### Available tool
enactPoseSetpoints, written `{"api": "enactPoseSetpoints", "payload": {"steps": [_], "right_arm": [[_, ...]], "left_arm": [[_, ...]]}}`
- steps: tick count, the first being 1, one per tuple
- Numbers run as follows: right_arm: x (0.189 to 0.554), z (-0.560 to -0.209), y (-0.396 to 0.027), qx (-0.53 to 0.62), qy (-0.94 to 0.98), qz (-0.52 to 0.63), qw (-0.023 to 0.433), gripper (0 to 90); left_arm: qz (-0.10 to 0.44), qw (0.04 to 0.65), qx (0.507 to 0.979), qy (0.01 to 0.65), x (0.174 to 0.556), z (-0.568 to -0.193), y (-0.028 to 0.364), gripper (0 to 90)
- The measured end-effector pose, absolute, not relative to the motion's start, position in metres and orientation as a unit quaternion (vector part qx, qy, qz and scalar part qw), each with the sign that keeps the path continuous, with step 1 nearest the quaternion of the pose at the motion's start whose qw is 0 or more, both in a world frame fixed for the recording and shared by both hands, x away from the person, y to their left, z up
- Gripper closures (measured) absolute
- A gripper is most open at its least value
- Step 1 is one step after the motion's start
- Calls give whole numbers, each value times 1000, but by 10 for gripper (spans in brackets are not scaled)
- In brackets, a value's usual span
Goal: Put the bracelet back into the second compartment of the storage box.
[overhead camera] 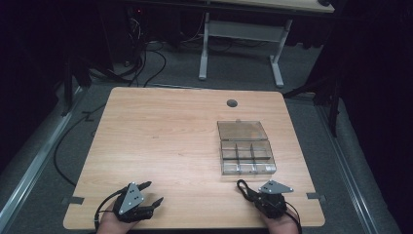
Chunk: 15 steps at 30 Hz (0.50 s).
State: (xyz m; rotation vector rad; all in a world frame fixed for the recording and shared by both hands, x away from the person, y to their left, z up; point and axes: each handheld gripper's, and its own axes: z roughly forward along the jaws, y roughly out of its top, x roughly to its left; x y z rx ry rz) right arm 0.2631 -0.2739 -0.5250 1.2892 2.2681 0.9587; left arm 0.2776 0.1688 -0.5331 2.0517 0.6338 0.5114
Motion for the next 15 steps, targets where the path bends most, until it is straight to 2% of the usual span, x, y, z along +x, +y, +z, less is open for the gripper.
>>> {"api": "enactPoseSetpoints", "payload": {"steps": [7, 15], "right_arm": [[262, -525, -281, 463, 798, 338, 184, 897], [259, -515, -289, 471, 778, 361, 207, 852]], "left_arm": [[207, 451, 830, 255, 277, -533, 169, 323], [207, 451, 831, 253, 277, -533, 169, 323]]}}
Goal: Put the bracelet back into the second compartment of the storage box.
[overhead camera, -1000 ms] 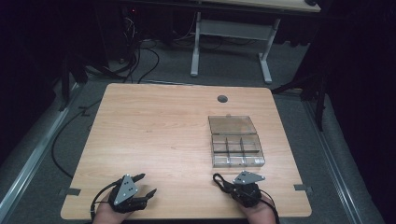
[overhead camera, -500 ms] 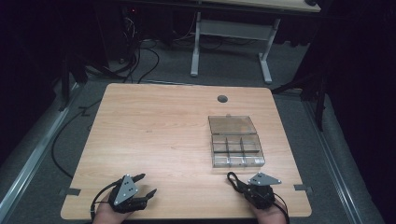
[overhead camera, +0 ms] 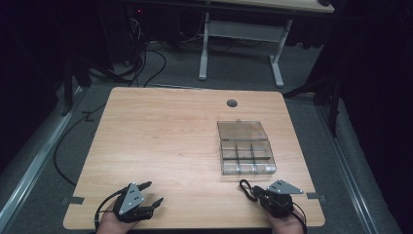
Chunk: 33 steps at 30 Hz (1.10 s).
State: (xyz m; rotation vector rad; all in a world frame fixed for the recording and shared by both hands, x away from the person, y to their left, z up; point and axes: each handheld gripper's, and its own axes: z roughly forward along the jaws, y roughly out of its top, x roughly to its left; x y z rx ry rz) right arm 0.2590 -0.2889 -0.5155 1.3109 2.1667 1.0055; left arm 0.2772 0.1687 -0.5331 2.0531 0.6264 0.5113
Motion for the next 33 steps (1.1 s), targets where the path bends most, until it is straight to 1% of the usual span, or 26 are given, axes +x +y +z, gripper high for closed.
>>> {"api": "enactPoseSetpoints", "payload": {"steps": [8, 11, 15, 16, 19, 24, 28, 33], "right_arm": [[263, -518, -295, 491, 769, 353, 207, 829], [266, -518, -294, 496, 770, 347, 201, 833], [269, -517, -290, 499, 773, 331, 207, 839], [270, -517, -289, 502, 773, 329, 205, 834], [276, -517, -288, 512, 773, 315, 204, 783], [278, -518, -288, 516, 779, 294, 203, 757], [280, -518, -290, 517, 782, 286, 197, 753], [287, -511, -291, 515, 796, 263, 180, 741]], "left_arm": [[209, 454, 826, 261, 277, -533, 169, 327], [208, 454, 826, 260, 277, -533, 170, 326], [207, 455, 827, 256, 277, -533, 170, 325], [207, 456, 827, 256, 277, -533, 170, 325], [206, 457, 827, 255, 277, -533, 170, 325], [204, 453, 830, 252, 277, -533, 169, 324], [204, 453, 830, 253, 277, -533, 169, 324], [206, 454, 829, 253, 276, -533, 169, 324]]}}
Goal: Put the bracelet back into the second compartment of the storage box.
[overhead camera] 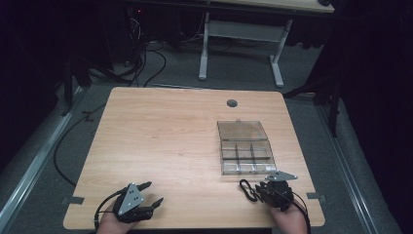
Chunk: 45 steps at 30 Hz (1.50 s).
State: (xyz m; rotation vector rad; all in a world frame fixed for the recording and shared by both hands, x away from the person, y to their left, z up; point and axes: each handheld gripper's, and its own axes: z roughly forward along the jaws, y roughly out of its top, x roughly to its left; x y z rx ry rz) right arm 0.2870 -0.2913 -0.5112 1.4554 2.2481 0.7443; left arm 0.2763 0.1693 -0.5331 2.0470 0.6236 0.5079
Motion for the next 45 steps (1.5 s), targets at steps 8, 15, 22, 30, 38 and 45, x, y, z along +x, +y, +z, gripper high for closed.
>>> {"api": "enactPoseSetpoints", "payload": {"steps": [8, 15, 22, 30, 38, 45], "right_arm": [[293, -498, -291, 512, 813, 232, 151, 725], [302, -491, -297, 522, 821, 203, 116, 715], [310, -488, -298, 528, 828, 168, 83, 702], [314, -484, -295, 524, 837, 137, 73, 692], [321, -480, -294, 521, 844, 117, 58, 667], [327, -476, -295, 521, 846, 103, 49, 657]], "left_arm": [[207, 452, 831, 250, 276, -533, 169, 324], [206, 455, 829, 251, 276, -533, 169, 325], [207, 457, 828, 250, 276, -533, 169, 325], [207, 457, 828, 250, 275, -533, 170, 325], [208, 459, 826, 252, 275, -533, 171, 324], [206, 462, 824, 254, 275, -533, 171, 324]]}}
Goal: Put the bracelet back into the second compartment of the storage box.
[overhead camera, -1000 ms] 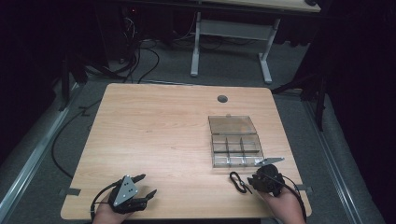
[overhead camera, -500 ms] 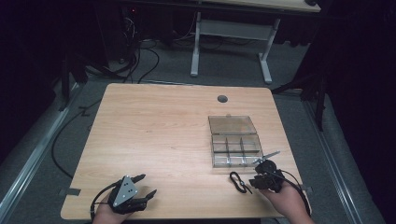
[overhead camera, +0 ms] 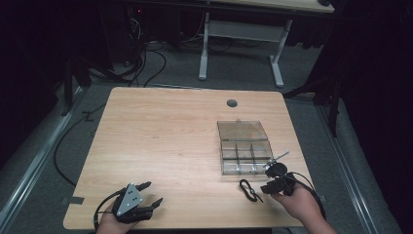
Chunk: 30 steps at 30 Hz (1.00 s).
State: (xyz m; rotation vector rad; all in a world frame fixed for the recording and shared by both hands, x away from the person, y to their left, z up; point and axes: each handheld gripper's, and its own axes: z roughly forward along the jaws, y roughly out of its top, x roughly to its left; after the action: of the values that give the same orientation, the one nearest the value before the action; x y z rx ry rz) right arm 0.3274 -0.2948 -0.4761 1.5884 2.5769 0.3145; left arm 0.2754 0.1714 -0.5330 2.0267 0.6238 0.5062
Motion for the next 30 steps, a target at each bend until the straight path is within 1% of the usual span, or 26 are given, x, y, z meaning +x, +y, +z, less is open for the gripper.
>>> {"api": "enactPoseSetpoints", "payload": {"steps": [8, 20, 30], "right_arm": [[332, -476, -293, 520, 849, 86, 37, 639], [334, -476, -289, 515, 855, 56, 23, 589], [332, -467, -273, 495, 867, 47, 14, 554]], "left_arm": [[204, 465, 823, 254, 275, -533, 172, 324], [205, 462, 825, 253, 275, -533, 171, 323], [203, 461, 826, 252, 275, -533, 171, 323]]}}
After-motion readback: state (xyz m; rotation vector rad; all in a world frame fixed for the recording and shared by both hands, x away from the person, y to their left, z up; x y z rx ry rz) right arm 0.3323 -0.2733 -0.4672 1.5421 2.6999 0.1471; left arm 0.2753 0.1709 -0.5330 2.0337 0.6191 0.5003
